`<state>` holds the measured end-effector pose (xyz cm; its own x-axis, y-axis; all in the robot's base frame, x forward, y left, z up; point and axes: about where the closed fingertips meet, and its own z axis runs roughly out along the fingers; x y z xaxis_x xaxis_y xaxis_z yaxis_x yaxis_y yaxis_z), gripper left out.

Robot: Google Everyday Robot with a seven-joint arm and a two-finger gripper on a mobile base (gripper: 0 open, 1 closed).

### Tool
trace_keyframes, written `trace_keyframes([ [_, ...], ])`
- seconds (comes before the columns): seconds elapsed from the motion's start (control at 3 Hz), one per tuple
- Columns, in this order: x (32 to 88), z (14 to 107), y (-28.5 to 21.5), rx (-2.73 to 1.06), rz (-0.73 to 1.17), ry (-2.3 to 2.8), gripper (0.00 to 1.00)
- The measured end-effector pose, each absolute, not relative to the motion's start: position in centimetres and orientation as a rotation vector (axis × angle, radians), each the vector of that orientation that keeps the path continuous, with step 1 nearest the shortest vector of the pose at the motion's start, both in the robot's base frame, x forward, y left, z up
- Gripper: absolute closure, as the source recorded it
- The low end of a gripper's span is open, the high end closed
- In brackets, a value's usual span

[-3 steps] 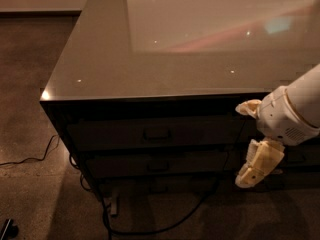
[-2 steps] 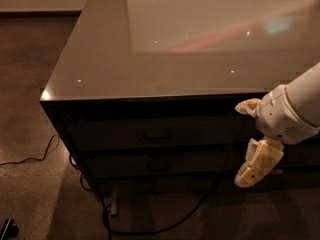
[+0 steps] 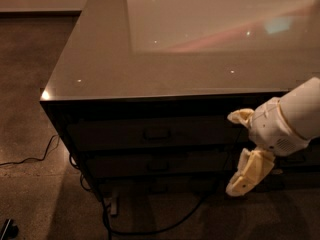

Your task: Open top drawer

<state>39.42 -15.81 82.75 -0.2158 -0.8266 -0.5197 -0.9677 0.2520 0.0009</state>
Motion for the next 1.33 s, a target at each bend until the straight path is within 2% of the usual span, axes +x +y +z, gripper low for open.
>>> trace_keyframes([
  [0.67,38.4,79.3,-12.5,-1.598,0.548,2.066,0.0],
  [1.33,41.7,77.2,-9.6,-1.538,0.464,2.04,0.0],
])
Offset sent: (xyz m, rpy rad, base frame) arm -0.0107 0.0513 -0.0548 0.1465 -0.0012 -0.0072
